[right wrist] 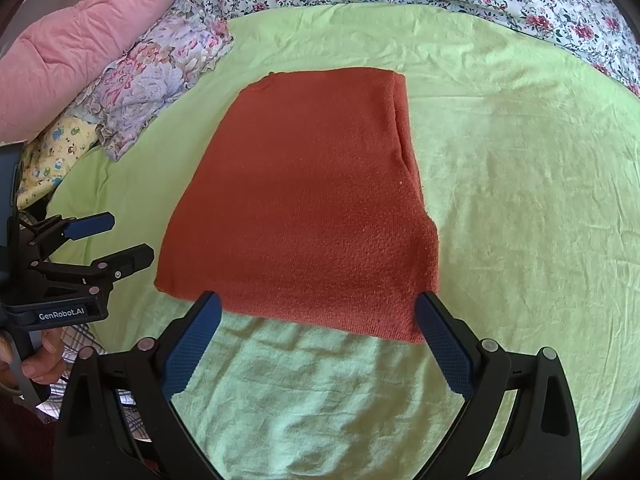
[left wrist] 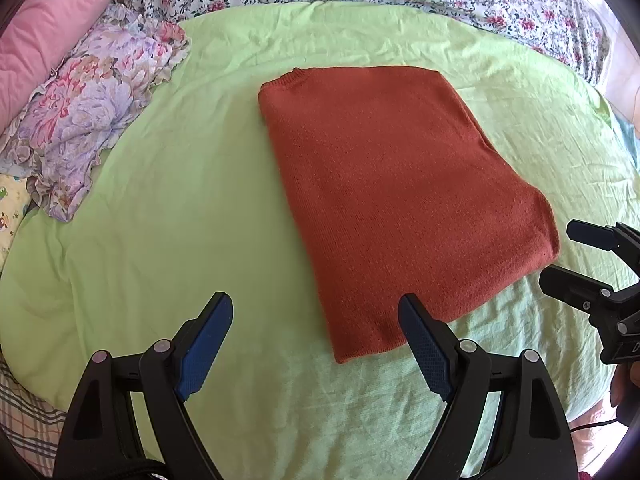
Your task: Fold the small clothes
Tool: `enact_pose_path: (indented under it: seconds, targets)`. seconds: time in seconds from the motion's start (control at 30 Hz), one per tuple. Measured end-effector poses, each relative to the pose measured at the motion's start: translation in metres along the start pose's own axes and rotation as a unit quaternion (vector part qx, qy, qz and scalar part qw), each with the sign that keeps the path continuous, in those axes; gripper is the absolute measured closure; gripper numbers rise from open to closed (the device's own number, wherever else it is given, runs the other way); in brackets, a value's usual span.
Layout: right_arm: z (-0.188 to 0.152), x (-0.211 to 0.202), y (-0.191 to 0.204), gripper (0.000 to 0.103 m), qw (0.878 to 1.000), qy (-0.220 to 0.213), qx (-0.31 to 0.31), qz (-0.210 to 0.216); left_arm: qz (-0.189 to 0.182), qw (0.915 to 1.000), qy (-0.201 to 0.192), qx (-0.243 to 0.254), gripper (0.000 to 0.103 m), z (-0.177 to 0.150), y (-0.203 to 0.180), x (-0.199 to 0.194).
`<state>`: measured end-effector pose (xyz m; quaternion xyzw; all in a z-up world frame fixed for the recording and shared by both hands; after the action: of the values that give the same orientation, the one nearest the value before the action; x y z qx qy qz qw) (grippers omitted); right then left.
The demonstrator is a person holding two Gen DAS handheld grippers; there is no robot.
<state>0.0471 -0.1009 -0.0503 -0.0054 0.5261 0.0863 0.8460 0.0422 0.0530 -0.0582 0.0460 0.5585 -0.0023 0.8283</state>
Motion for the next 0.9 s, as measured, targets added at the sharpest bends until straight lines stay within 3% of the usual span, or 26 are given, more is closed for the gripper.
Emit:
enact_pose_path:
  seconds: [0.9]
  targets:
    - [0.0028, -0.0058, -0.0025, 0.006, 1.0, -0.009, 0.0, 0.004, -0.006, 1.0, -0.002, 0.006, 0.017, 0.0006, -0.0036, -0.005]
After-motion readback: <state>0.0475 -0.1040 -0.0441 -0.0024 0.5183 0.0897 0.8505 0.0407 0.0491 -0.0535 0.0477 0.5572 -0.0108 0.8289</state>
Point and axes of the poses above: each gripper's, at about its wrist camera, not at the fingertips, and x roughly the way its jaws point, y to its left, z to its top, the point moved 7 cm from there along x, roughly the way its jaws point, and after that the axes turned 3 degrees about y, right-handed, at the moved point
